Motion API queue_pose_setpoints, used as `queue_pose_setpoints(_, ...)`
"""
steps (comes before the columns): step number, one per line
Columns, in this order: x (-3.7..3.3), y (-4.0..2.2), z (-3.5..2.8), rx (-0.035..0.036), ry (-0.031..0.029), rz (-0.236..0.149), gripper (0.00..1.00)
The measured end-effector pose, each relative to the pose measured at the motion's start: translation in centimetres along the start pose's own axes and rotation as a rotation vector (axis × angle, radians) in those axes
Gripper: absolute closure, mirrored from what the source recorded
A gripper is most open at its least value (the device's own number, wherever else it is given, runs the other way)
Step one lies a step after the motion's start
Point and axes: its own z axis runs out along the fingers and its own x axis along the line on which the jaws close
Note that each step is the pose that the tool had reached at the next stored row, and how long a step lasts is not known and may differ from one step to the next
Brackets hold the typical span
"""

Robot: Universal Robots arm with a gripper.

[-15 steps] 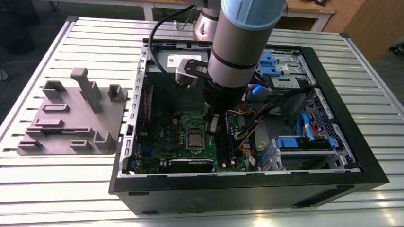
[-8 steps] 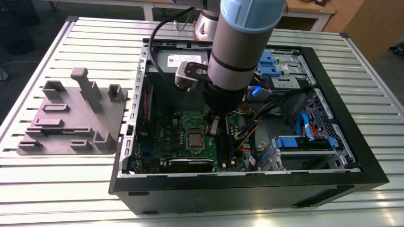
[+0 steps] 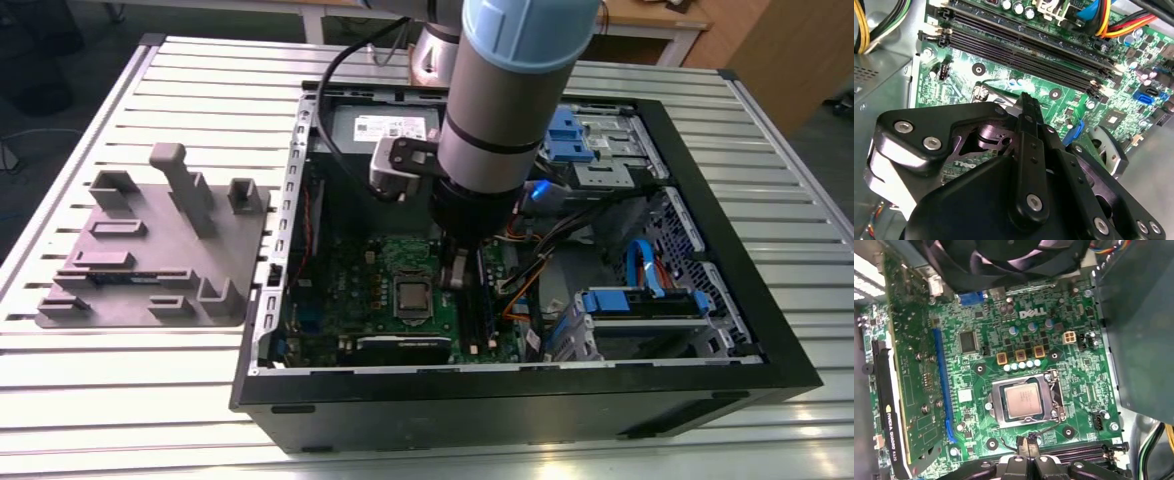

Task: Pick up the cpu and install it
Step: 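Install the first cpu locking lever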

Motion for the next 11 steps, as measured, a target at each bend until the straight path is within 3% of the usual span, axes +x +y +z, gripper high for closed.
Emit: queue_pose_setpoints(11,0.19,0.1,0.38,0.0057,0.0041,-0.097,0.9)
